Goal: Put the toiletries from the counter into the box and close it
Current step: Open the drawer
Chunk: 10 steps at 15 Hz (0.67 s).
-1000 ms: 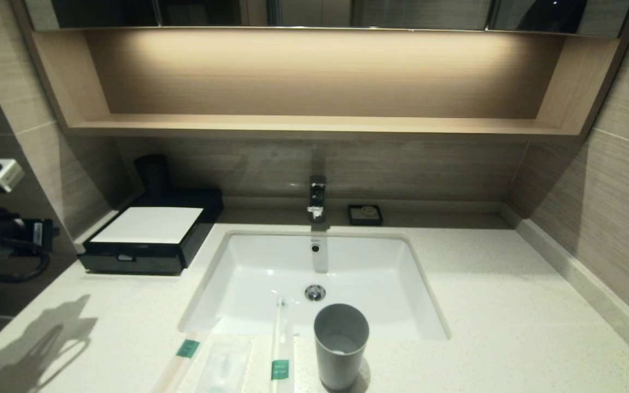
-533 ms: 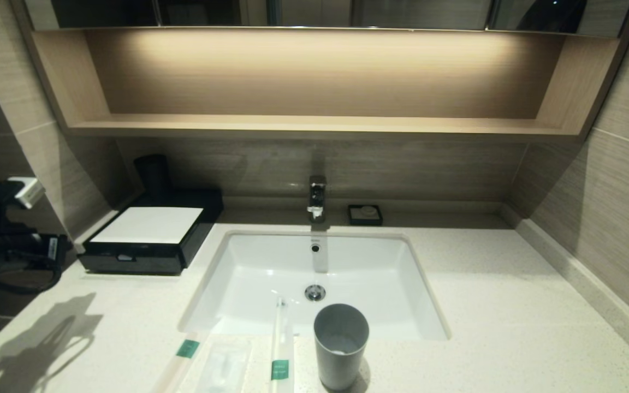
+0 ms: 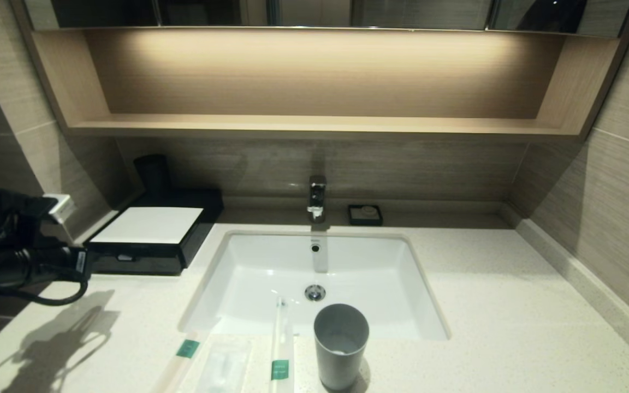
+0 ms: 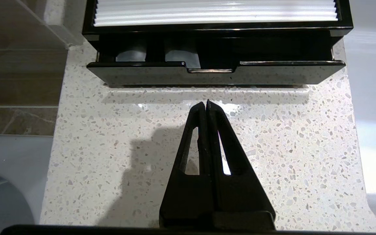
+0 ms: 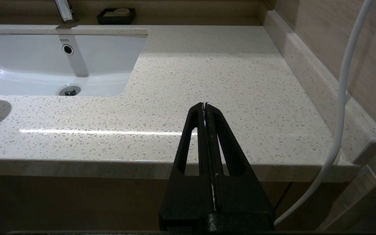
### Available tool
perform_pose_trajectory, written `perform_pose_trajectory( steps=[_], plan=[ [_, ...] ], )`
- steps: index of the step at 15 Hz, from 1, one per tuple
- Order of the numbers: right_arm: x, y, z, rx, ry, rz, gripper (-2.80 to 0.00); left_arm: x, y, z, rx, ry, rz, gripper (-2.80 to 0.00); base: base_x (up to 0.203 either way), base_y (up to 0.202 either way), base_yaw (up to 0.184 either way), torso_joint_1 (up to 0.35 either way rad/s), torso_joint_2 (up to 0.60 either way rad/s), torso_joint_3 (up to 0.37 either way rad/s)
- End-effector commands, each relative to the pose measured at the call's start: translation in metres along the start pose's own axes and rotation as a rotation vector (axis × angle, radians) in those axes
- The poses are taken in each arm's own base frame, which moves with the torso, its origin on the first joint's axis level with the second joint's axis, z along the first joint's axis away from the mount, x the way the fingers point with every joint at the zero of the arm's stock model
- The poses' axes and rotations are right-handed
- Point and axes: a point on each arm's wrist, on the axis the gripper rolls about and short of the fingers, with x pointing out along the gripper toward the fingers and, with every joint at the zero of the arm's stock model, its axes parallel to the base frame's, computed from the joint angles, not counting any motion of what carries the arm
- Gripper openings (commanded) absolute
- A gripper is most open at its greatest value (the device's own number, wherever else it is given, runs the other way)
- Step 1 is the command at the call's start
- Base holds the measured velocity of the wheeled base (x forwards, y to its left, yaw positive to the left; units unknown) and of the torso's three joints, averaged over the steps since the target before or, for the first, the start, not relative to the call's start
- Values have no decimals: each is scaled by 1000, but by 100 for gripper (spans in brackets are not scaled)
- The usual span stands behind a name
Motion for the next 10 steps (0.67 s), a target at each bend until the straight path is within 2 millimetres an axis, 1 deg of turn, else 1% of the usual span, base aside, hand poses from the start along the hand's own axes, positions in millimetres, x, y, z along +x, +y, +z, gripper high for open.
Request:
perform_pose_trajectory(
  steps=[1, 4, 8, 10],
  plan=[
    [0, 0, 0, 0, 1, 0, -280, 9, -1, -5, 0, 24, -14, -280, 0, 0, 0, 0, 0, 0],
    [0, 0, 0, 0, 1, 0, -280, 15, -4, -6, 6, 33, -26, -280, 0, 0, 0, 0, 0, 0],
    [0, 0, 0, 0, 1, 0, -280, 30, -3, -8, 28, -22, -17, -280, 0, 0, 0, 0, 0, 0],
    [0, 0, 0, 0, 1, 0, -280, 34, -9, -8, 37, -23, -31, -280, 0, 0, 0, 0, 0, 0]
  ],
)
